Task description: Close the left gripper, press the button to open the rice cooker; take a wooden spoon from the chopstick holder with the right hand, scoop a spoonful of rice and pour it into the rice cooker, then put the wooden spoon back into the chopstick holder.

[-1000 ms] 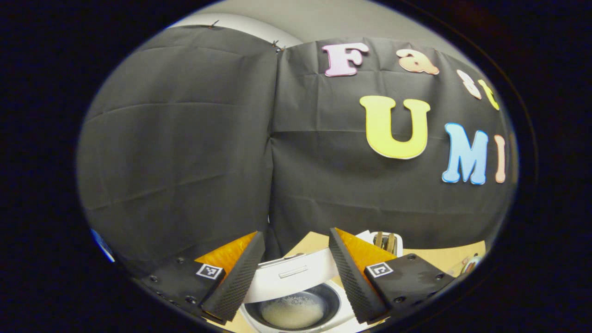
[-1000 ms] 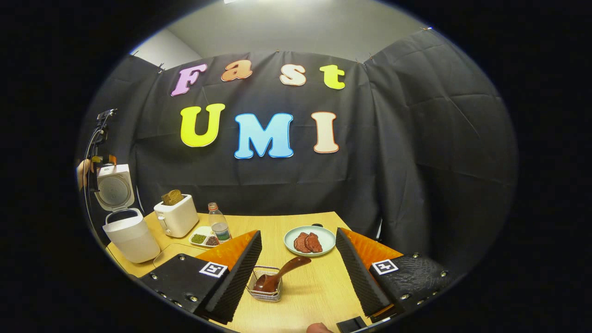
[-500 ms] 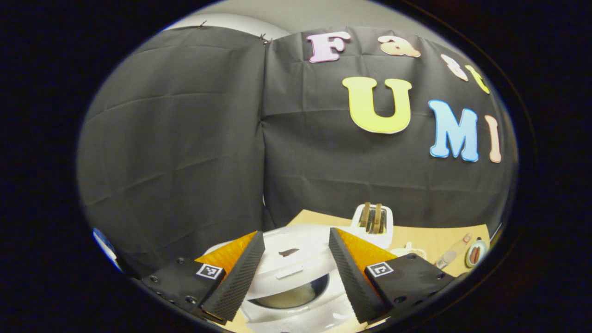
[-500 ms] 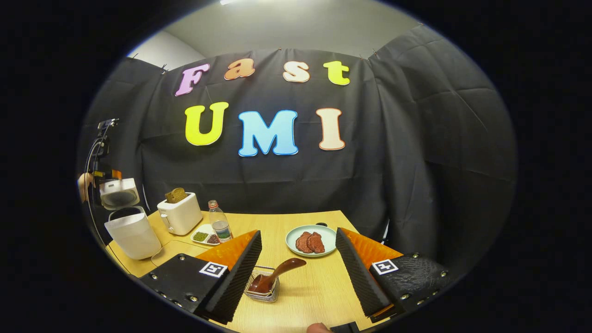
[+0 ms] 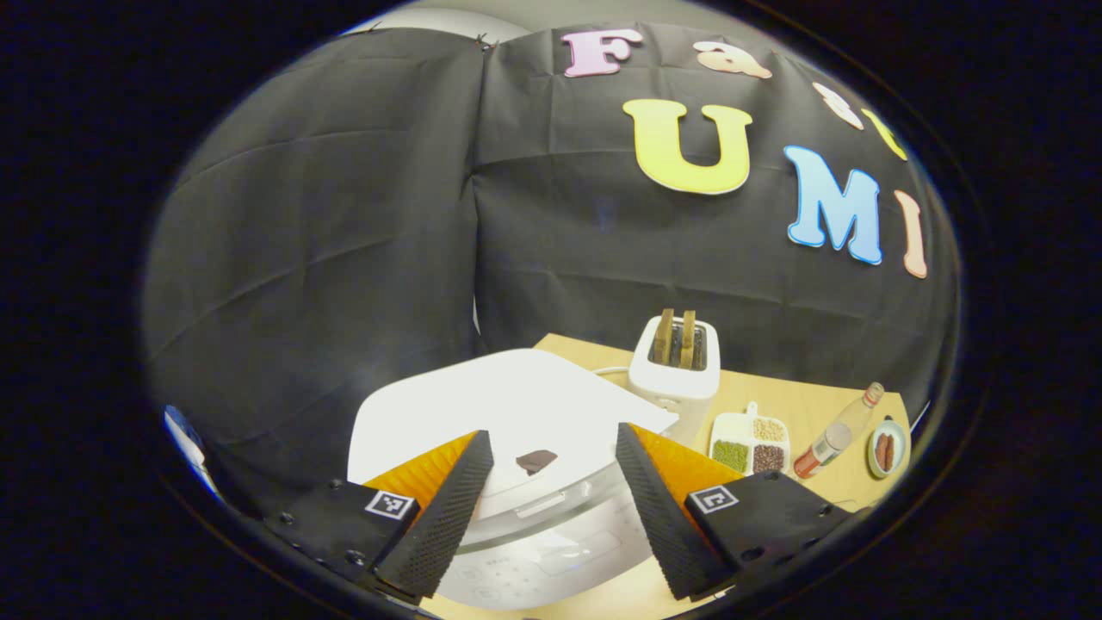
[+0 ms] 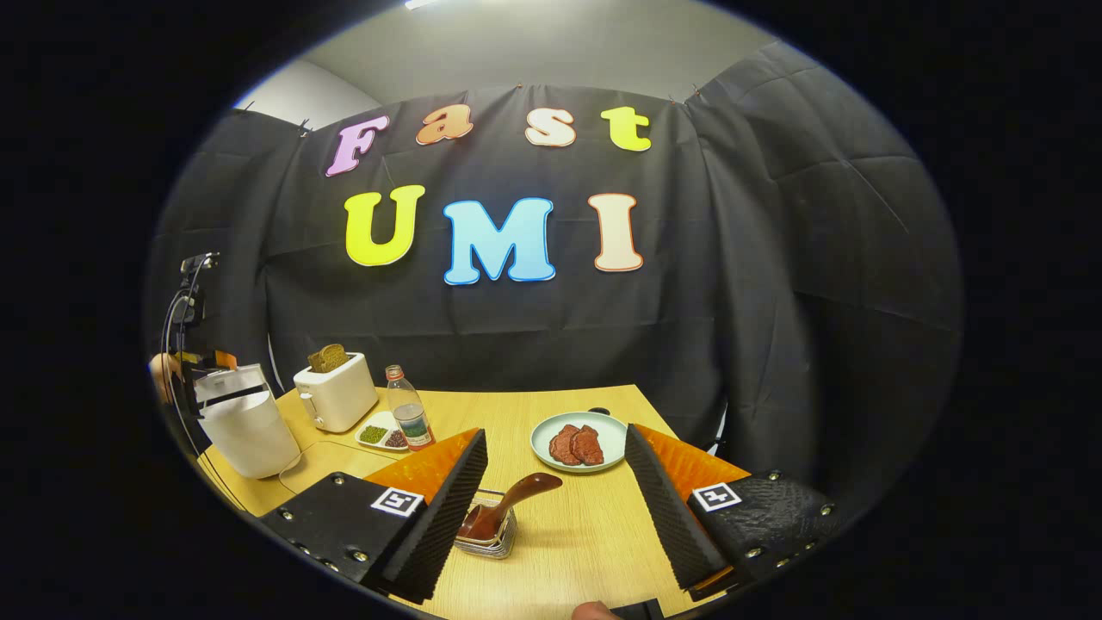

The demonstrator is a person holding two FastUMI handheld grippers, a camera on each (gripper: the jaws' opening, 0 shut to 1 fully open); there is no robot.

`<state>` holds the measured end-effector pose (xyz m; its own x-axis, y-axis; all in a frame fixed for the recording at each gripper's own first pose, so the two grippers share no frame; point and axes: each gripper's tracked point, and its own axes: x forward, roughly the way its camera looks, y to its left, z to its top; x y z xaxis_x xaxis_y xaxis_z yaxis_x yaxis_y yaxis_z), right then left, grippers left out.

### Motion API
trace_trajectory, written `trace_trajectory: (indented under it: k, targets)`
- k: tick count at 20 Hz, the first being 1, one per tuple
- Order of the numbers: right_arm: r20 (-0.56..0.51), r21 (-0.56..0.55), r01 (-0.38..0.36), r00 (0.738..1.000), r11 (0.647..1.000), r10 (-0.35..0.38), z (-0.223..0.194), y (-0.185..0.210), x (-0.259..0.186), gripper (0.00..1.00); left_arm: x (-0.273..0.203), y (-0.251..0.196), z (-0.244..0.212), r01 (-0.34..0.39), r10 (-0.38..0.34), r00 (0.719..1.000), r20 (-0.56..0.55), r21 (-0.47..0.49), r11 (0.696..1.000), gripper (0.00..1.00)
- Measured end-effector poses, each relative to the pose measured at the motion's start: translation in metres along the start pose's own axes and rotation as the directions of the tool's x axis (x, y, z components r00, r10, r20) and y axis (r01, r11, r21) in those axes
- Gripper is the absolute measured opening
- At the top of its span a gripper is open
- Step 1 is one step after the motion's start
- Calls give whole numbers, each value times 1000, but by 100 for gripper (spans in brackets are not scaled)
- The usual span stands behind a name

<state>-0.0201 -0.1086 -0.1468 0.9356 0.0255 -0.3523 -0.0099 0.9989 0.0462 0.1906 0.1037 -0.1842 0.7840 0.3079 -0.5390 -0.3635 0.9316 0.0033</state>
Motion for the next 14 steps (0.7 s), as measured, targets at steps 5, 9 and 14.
trace_trajectory:
  k: [5,9,14]
  targets:
    - [11,-12,0,1000,1000,0,2,0,0,98,7,-4,-30,6,-3,998,-56,55,998,100]
    - [11,5,-4,1000,1000,4,1,6,3,98,10,-5,-40,39,-34,993,-111,48,998,100]
    - [27,29,-41,999,999,40,9,33,5,98,7,-8,-32,89,-86,995,-55,50,995,100]
